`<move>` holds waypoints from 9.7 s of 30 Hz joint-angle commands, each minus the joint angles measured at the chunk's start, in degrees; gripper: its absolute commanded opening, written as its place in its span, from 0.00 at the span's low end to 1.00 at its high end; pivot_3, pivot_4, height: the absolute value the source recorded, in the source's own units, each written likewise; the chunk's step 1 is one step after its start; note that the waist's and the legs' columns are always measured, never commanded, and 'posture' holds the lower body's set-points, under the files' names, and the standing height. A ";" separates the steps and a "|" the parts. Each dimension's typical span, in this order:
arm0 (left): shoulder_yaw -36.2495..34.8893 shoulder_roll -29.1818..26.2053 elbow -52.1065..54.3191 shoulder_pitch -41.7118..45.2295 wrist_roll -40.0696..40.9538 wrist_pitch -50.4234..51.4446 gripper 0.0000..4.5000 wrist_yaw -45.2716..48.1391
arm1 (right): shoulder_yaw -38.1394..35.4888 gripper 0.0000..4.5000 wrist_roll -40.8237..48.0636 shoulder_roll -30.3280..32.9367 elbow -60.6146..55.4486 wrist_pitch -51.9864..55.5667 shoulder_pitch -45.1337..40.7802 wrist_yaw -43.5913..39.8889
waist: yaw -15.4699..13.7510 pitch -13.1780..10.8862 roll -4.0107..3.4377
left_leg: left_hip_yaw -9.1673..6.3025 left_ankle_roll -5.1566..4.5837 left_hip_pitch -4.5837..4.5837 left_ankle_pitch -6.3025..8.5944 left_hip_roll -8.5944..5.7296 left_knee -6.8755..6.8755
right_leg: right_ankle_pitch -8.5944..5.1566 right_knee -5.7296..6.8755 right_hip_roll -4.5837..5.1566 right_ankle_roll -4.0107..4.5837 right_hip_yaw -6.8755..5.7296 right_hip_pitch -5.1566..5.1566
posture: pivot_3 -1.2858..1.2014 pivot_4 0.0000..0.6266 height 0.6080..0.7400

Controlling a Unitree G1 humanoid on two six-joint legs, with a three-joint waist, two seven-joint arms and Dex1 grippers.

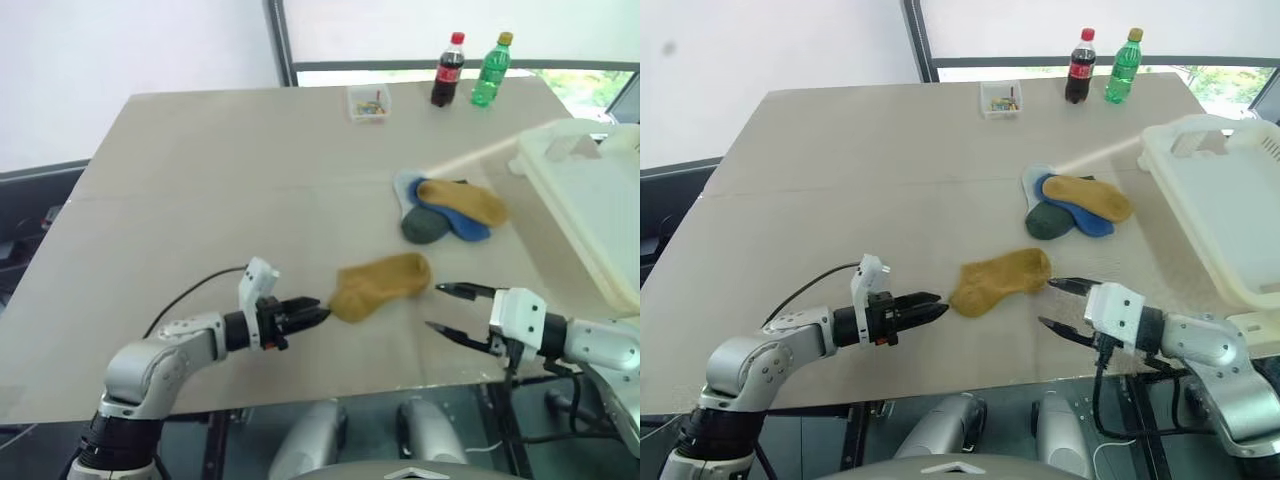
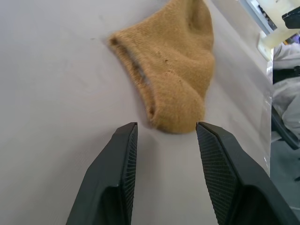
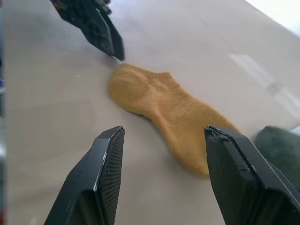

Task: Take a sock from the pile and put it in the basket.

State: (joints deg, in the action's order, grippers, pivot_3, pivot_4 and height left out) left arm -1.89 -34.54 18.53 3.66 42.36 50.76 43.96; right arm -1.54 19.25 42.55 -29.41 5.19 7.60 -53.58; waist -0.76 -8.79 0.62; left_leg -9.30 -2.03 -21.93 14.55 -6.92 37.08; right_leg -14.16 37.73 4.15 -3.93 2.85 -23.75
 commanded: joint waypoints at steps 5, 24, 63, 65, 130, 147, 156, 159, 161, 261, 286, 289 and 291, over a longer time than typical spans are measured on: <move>1.18 -0.96 1.66 0.76 -0.91 -0.78 0.51 1.27 | -3.49 0.90 6.92 0.27 -1.67 2.10 -1.49 -1.43 | -0.14 -0.01 0.00 | -0.02 -0.08 -0.02 0.05 0.02 0.00 | 0.00 -0.01 -0.01 0.00 -0.03 0.00 | 0.52 0.24 0.91; 5.99 2.80 -2.32 6.41 -1.85 2.84 0.51 -1.07 | -2.33 0.99 2.29 -0.90 -2.87 -0.13 -1.59 1.56 | -0.19 -0.01 0.02 | -0.01 0.08 -0.03 -0.05 0.01 0.02 | 0.00 -0.01 0.00 -0.01 -0.04 0.00 | 0.52 0.24 0.91; -8.88 -40.38 -32.03 31.47 -7.06 -15.93 0.02 46.10 | 2.21 1.00 1.39 -4.69 5.48 -3.70 -7.82 -1.13 | -0.02 -0.40 0.20 | -0.35 0.05 -0.13 -0.02 -0.06 0.03 | 0.00 -0.08 -0.03 0.01 -0.38 -0.04 | 0.52 0.24 0.91; -2.58 -40.93 -35.42 38.98 -10.33 -17.28 0.02 48.03 | 1.92 1.00 1.14 -4.83 5.08 -3.59 -7.37 -0.39 | 0.20 -0.45 0.08 | -0.24 0.16 -0.06 -0.08 -0.13 -0.01 | -0.01 -0.04 -0.03 0.01 -0.26 -0.03 | 0.52 0.24 0.91; 7.37 18.30 -39.30 29.54 -30.53 -30.92 0.37 -0.19 | 7.71 0.48 -4.98 -15.13 4.90 26.10 -10.74 24.87 | 0.01 -0.39 0.09 | -0.50 0.17 -0.73 -0.11 -0.23 1.06 | 0.09 0.38 0.02 -0.08 -0.43 -0.29 | 0.52 0.24 0.91; -0.64 9.78 0.94 7.38 -17.80 -6.95 0.00 -2.83 | 6.43 0.01 -1.94 -3.86 9.68 16.22 -11.80 5.38 | 1.12 -0.35 0.03 | -0.49 0.16 -0.69 -0.10 -0.19 1.04 | 0.10 0.38 0.00 -0.09 -0.39 -0.27 | 0.52 0.24 0.91; -5.55 11.54 14.47 -5.82 -13.18 -1.49 0.00 -12.91 | 6.87 0.01 -2.21 -1.38 12.55 15.08 -14.21 0.98 | 0.44 -0.34 0.01 | -0.46 0.16 -0.64 -0.09 -0.16 1.04 | 0.11 0.32 0.02 -0.08 -0.40 -0.19 | 0.52 0.24 0.91; -4.51 13.26 17.15 -8.95 -13.31 -1.35 0.00 -16.17 | 7.08 0.01 -1.78 -1.44 11.42 14.97 -13.89 -0.12 | -0.07 -0.34 0.00 | -0.46 0.16 -0.64 -0.09 -0.15 1.04 | 0.11 0.32 0.02 -0.07 -0.40 -0.19 | 0.52 0.24 0.91; -3.93 14.72 18.27 -10.01 -13.31 -1.59 0.00 -18.31 | 7.49 0.01 -1.54 -1.16 10.18 14.91 -13.67 -1.20 | -0.19 -0.34 0.01 | -0.45 0.16 -0.64 -0.09 -0.15 1.04 | 0.11 0.31 0.02 -0.07 -0.40 -0.19 | 0.52 0.24 0.91; 0.06 6.29 7.36 6.28 -4.76 -20.98 0.61 1.66 | 1.50 0.03 -8.00 -12.25 28.34 15.63 -28.80 12.50 | 0.50 -0.33 -0.08 | -0.03 0.17 -0.66 -0.11 -0.10 0.61 | 0.14 0.26 -0.04 -0.02 -0.01 -0.53 | 0.52 0.24 0.91; -2.45 5.14 6.77 2.19 -5.24 -23.09 0.61 1.52 | 14.13 0.03 -8.17 -24.13 27.31 15.82 -37.23 10.21 | 1.52 -0.33 -0.08 | -0.05 0.18 -0.65 -0.11 -0.08 0.57 | 0.14 0.27 -0.06 -0.02 -0.03 -0.56 | 0.52 0.24 0.91; -3.06 4.71 7.19 1.71 -5.08 -22.95 0.61 1.15 | 13.69 0.03 -9.27 -22.82 26.98 16.59 -38.29 10.49 | 1.39 -0.33 -0.08 | -0.06 0.18 -0.65 -0.11 -0.09 0.56 | 0.14 0.27 -0.06 -0.02 -0.03 -0.57 | 0.52 0.24 0.91; -3.44 4.58 7.42 1.37 -5.09 -22.90 0.61 0.89 | 12.95 0.15 -9.86 -21.49 24.10 17.25 -36.83 11.30 | 1.15 -0.33 -0.08 | -0.06 0.18 -0.65 -0.11 -0.10 0.55 | 0.14 0.25 -0.05 -0.02 -0.05 -0.57 | 0.52 0.24 0.91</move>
State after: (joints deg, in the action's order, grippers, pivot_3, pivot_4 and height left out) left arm -4.15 -29.61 24.10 5.28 36.74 28.66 44.93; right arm 12.64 9.43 20.51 -2.16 22.52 -29.53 -42.67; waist 0.39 -9.12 0.54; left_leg -9.37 -1.86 -22.58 14.44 -7.03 37.63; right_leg -14.01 37.96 4.12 -3.94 2.79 -24.32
